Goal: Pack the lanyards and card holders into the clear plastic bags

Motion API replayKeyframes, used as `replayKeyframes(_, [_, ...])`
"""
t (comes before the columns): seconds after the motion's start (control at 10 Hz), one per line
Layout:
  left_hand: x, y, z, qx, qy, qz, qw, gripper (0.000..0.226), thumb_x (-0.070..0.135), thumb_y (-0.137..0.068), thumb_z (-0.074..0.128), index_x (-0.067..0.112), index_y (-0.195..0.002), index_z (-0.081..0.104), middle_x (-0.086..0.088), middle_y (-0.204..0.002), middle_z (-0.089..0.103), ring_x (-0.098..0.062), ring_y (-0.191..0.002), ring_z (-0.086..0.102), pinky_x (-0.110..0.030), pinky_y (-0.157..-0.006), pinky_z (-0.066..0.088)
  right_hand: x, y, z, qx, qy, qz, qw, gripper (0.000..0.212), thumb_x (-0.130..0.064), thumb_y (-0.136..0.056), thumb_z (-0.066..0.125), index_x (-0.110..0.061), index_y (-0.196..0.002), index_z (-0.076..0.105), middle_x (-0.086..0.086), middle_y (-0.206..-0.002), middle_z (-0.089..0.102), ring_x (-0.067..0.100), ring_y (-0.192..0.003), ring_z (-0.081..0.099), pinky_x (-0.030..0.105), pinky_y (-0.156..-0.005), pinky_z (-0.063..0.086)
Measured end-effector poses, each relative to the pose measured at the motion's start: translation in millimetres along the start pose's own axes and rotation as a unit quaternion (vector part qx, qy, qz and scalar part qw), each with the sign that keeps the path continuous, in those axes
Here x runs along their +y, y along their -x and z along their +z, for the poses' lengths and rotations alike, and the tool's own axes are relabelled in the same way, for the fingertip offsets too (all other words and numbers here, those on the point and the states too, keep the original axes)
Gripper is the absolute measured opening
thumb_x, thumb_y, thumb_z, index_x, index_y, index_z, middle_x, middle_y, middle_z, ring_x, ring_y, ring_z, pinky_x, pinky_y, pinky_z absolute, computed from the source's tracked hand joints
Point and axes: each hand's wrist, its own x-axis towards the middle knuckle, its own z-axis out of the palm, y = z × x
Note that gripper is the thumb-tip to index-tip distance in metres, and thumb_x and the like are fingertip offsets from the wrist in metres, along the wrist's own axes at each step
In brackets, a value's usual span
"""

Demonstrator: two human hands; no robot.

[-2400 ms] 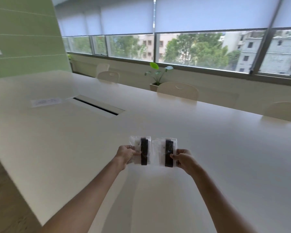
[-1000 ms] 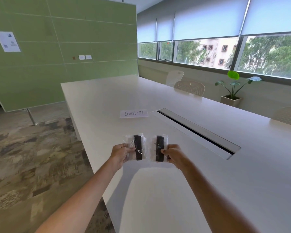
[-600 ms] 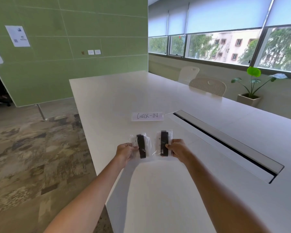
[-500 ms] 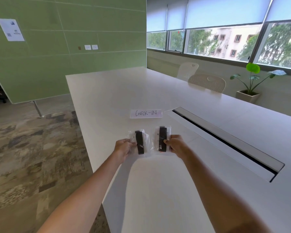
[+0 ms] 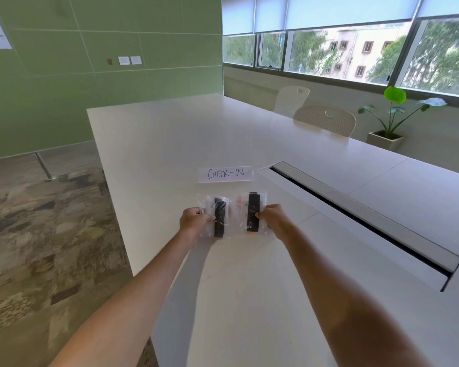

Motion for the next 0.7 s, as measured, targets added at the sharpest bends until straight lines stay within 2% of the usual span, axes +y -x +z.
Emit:
replayKeyframes(0.1, [1.4, -1.8, -9.5, 0.037, -0.046, 0.017, 0.998, 0.026, 0.010, -0.067, 0.073, 0.015, -0.058, 0.049, -0.005, -0.064, 0.050, -0.019, -0.061, 0.044, -0.028, -0.056, 0.034, 2.6, -0.6, -8.5, 0.027, -0.001, 0.007, 1.000, 0.005, 0.006, -0.086, 0.054, 0.001, -0.084, 0.053, 0.010, -0.070, 0.046, 0.019, -0.058, 0.043, 0.025, -0.050, 0.031])
replayKeyframes(0.2, [-0.2, -10.3, -28.2, 0.053, -0.086, 0.006, 0.995, 0.038, 0.014, -0.072, 0.073, 0.017, -0.053, 0.041, -0.003, -0.058, 0.046, -0.020, -0.061, 0.045, -0.026, -0.050, 0.032, 11.7, -5.4, -25.6, 0.052, 0.011, 0.031, 0.998, 0.019, 0.001, -0.088, 0.052, 0.003, -0.107, 0.050, 0.017, -0.083, 0.053, 0.027, -0.070, 0.055, 0.029, -0.050, 0.042])
replayKeyframes(0.3, [0.8, -12.5, -41.1, 0.034, -0.170, 0.003, 0.985, 0.032, 0.021, -0.078, 0.071, 0.014, -0.060, 0.046, -0.006, -0.067, 0.051, -0.024, -0.067, 0.052, -0.028, -0.051, 0.037, 17.2, -6.0, -37.9, 0.071, 0.023, 0.040, 0.996, 0.015, -0.001, -0.088, 0.052, 0.001, -0.103, 0.049, 0.015, -0.075, 0.052, 0.025, -0.063, 0.053, 0.028, -0.047, 0.041])
replayKeyframes(0.4, [0.7, -17.1, -53.7, 0.017, -0.323, 0.003, 0.946, 0.032, 0.032, -0.083, 0.065, 0.002, -0.093, 0.062, -0.014, -0.098, 0.063, -0.033, -0.097, 0.059, -0.037, -0.080, 0.050, 25.3, -5.0, -54.6, 0.101, 0.056, 0.034, 0.993, 0.010, -0.002, -0.086, 0.054, 0.000, -0.095, 0.050, 0.011, -0.066, 0.048, 0.020, -0.056, 0.048, 0.020, -0.039, 0.036])
replayKeyframes(0.5, [0.1, -13.7, -57.7, 0.021, -0.400, 0.004, 0.916, 0.040, 0.039, -0.084, 0.059, 0.007, -0.106, 0.061, -0.013, -0.113, 0.060, -0.033, -0.109, 0.054, -0.039, -0.092, 0.047, 30.3, -0.8, -63.3, 0.113, 0.074, 0.030, 0.990, 0.010, -0.005, -0.083, 0.056, 0.000, -0.090, 0.052, 0.015, -0.072, 0.051, 0.024, -0.066, 0.052, 0.024, -0.050, 0.038])
replayKeyframes(0.6, [2.7, -4.9, -61.9, 0.063, -0.453, 0.019, 0.889, 0.049, 0.048, -0.086, 0.051, 0.009, -0.115, 0.056, -0.010, -0.126, 0.052, -0.031, -0.123, 0.042, -0.042, -0.097, 0.040, 33.2, 5.5, -74.2, 0.120, 0.081, 0.022, 0.989, 0.025, -0.014, -0.080, 0.064, -0.008, -0.067, 0.044, 0.013, -0.068, 0.045, 0.025, -0.071, 0.046, 0.034, -0.063, 0.033])
replayKeyframes(0.7, [6.6, -2.5, -67.7, 0.094, -0.463, 0.066, 0.879, 0.053, 0.048, -0.091, 0.046, 0.007, -0.124, 0.049, -0.009, -0.137, 0.044, -0.029, -0.133, 0.030, -0.047, -0.104, 0.032, 28.8, 14.1, -80.7, 0.161, 0.097, 0.012, 0.982, 0.033, -0.019, -0.080, 0.065, -0.017, -0.060, 0.039, 0.011, -0.070, 0.044, 0.024, -0.076, 0.045, 0.033, -0.067, 0.035])
